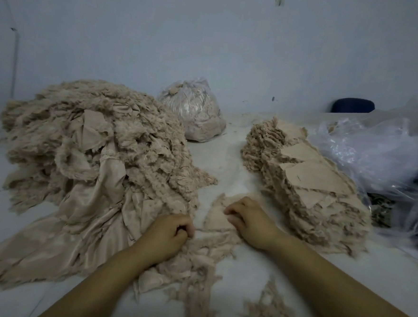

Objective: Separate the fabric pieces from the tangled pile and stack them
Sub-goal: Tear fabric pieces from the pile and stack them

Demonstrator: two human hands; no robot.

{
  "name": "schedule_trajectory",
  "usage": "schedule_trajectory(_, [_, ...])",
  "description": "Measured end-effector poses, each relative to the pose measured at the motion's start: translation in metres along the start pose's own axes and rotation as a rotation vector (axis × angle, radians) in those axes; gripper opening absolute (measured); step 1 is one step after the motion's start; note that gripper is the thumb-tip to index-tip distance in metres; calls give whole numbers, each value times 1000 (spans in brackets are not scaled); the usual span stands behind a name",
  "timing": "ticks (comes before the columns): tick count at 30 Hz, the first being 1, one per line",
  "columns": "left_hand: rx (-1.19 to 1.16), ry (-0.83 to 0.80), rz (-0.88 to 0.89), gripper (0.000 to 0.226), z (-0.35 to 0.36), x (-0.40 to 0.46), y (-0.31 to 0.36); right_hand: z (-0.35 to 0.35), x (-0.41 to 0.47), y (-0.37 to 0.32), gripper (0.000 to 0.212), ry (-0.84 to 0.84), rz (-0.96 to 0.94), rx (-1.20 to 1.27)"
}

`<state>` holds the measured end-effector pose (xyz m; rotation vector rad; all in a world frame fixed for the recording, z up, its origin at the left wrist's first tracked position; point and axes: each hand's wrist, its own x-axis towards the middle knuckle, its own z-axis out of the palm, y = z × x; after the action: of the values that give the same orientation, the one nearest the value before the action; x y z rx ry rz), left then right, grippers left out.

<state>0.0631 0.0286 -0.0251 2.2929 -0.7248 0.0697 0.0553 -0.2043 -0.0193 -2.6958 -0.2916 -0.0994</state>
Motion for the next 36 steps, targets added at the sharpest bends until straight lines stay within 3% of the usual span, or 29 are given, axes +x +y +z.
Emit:
schedule_trajectory(3, [-92,-39,-32,43,-8,-8,-1,-7,2,0,29,124,71,32])
schedule_trajectory(6, [-240,-5,9,42,-29,-19,-4,-6,-8,-32,22,293,-36,146])
schedule_trajectory(8, [-170,-6,57,35,-46,-24,-9,2,-23,-60,19,196,-138,271])
schedule_trajectory(11, [233,-201,137,36,-56,-29,-22,23,-40,-80,22,-50,-280,149])
schedule_trajectory(12, [356,-242,149,39,-55,-31,-27,26,-41,-80,21,-77,-263,105])
schedule_trajectory(14, [436,-162,199,28,-52,-33,-34,20,-40,-76,21,-79,-122,95])
schedule_trajectory(17, [244,-69,165,14,-52,-33,-26,9,-38,-75,36,-56,-32,129])
schedule_trajectory(20, [39,-67,116,19,-51,-30,-7,13,-39,-91,39,-5,-55,375])
schedule_trajectory(23, [-38,-79,132,14,-42,-25,9,20,-32,-104,22,38,-35,564])
schedule_trajectory(25, [-116,-44,100,22,-44,-22,9,22,-27,-104,29,90,1,700])
schedule_trajectory(30, [181,-23,-30,40,-58,-18,-24,18,-34,-87,37,150,142,947])
schedule_trajectory(33, [-57,131,-139,47,-51,-19,-30,7,-33,-68,29,199,259,1064])
schedule_trajectory(36, [-168,84,-63,41,-42,-16,-10,11,-31,-68,29,131,223,1104])
